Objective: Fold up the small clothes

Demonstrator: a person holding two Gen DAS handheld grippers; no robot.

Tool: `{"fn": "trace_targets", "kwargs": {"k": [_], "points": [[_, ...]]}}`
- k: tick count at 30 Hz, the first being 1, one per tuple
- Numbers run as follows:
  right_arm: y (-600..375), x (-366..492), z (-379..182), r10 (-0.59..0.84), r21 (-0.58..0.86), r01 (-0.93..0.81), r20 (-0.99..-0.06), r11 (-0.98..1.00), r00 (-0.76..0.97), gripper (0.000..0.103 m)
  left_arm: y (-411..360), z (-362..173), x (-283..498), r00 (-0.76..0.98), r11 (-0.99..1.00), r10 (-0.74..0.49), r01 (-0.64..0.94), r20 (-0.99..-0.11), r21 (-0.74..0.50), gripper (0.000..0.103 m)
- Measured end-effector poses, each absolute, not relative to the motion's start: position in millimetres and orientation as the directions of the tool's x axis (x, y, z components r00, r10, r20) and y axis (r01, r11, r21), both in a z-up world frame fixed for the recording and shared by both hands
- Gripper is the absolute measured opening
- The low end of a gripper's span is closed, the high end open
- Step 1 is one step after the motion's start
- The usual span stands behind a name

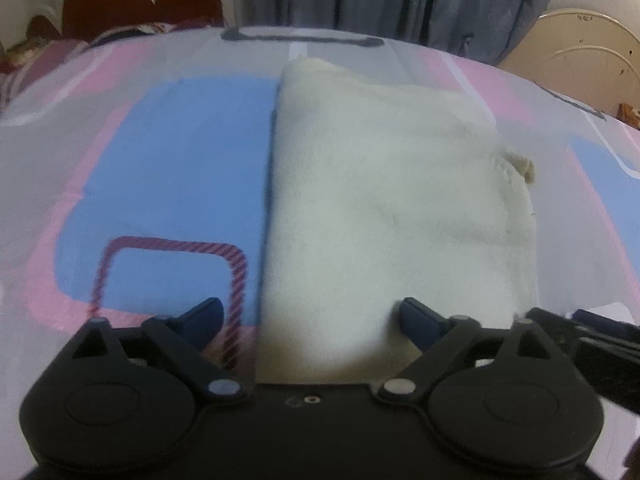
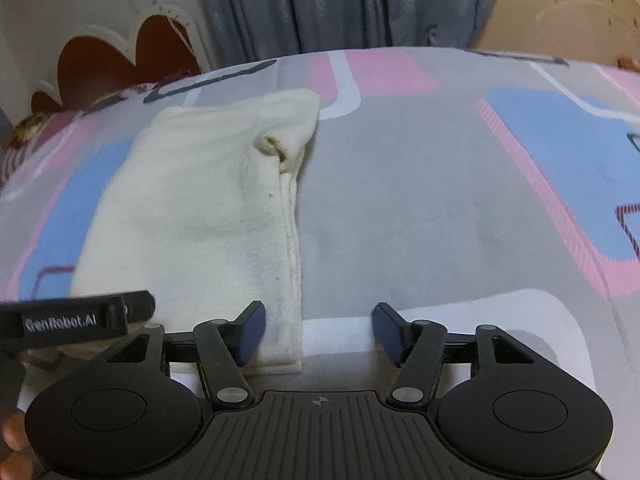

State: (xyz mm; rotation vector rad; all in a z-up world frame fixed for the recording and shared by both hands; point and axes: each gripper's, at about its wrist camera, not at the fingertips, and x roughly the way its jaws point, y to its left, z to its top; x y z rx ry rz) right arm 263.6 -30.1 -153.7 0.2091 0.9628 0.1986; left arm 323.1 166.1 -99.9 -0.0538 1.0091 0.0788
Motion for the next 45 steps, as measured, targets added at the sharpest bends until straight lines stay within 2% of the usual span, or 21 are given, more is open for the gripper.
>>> {"fn": "trace_targets", "kwargs": {"k": [3,5,13,23,33,45], "points": [[-39,252,-141,0.288,0.286,-0.091,-0.785,0.954,0.548,0.068,168,-86,308,0.539,0.995,0.049,-0.097,-0.841,-0.004,0.093],[-44,243,-131,0.32,0.304,-0.12,-0.78,0.945,0.539,0.08,168,-74,295,0.549,0.995,0.055,-0.104,-0.834,-0.003,0.093],[-68,173,-80,0.437,0.361,-0.247,-0.735,0.899,0.518,0.089,155,-19,221,0.612,0.993,0.083,-0.12,-0.786,0.011,0.097],[-95,56,-9,0.428,0.288,-0.316,-0.599,0.904,0.677,0.102,127,33,106,0.668,0.985,0.103,-0.169,-0.737,-0.015,0.098],[-112,-40,46,0.376,0.184,-0.328,-0.44,0.926,0.815,0.103,113,72,27,0.726,0.981,0.121,-0.192,-0.677,-0.03,0.102],[-123,-75,57,0.365,0.174,-0.321,-0.397,0.931,0.842,0.103,105,95,-12,0.767,0.978,0.156,-0.21,-0.622,-0.014,0.103]]}}
